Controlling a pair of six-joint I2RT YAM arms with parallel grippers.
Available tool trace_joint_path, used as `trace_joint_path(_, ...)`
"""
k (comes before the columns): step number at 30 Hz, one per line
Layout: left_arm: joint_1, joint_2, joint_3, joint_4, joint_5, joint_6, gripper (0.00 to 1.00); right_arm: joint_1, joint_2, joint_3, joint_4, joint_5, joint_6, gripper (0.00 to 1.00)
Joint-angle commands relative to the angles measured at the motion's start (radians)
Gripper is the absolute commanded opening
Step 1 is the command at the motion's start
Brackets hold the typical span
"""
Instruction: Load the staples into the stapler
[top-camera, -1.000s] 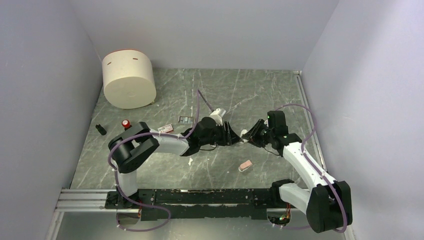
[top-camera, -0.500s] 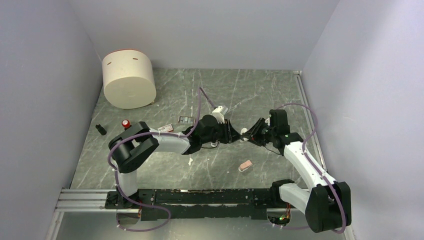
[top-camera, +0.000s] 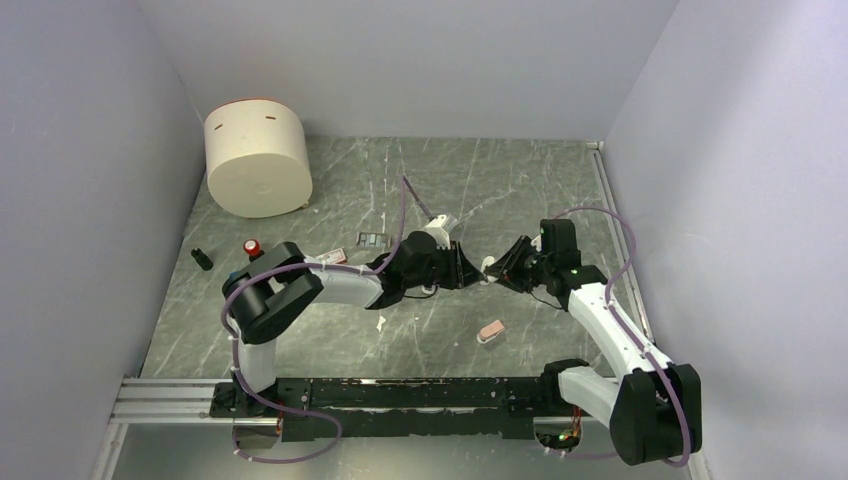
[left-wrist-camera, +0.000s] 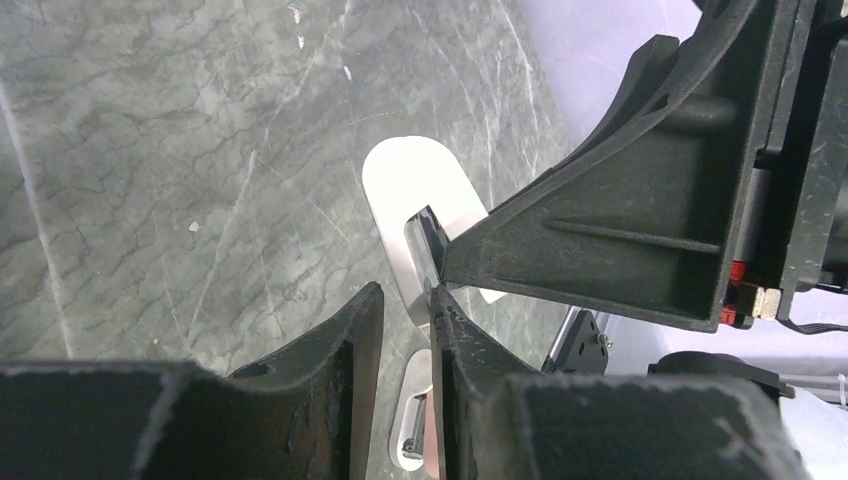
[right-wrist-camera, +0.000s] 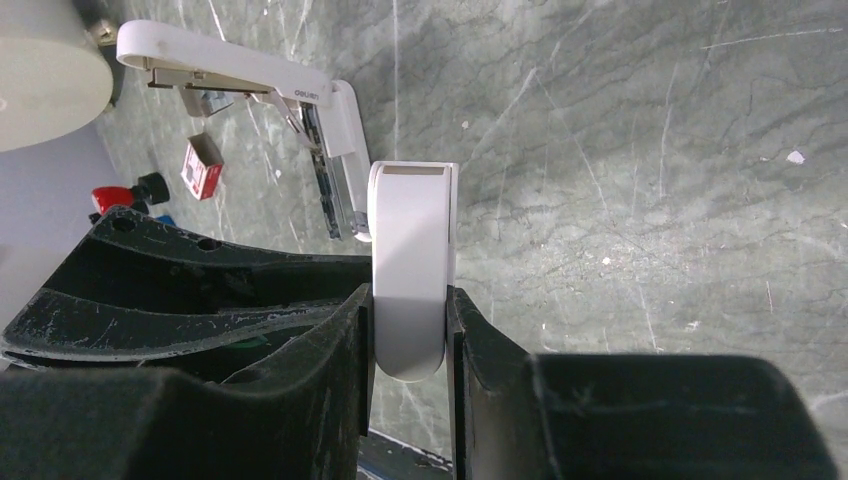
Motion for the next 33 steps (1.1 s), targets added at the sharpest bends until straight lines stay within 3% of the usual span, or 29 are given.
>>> trace_joint_path(1,-0.007,0.029,0.028,-0.001,0.007,0.013,0.3,-0.01,-0.021,0.021,0.03,-0.049,0.004,0.04)
trace_joint_path(9,-0.007,0.053,0.046,0.026,0.053,-0.006,0.29,-0.012,0.054,0.097,-0.069,-0.107,-0.04,0.04)
trace_joint_path(15,-0.007,0.057,0.048,0.012,0.044,0.004,0.06,-0.014,0.059,0.139,-0.116,-0.086,-0.059,0.04)
trace_joint_path(25,-0.006,0.065,0.062,-0.138,0.003,0.051,0.05,-0.02,0.107,0.251,-0.223,0.149,-0.115,0.06)
trace_joint_path(33,-0.008,0.095,0.079,-0.16,0.041,0.057,0.05,-0.021,0.152,0.263,-0.199,0.243,-0.144,0.16)
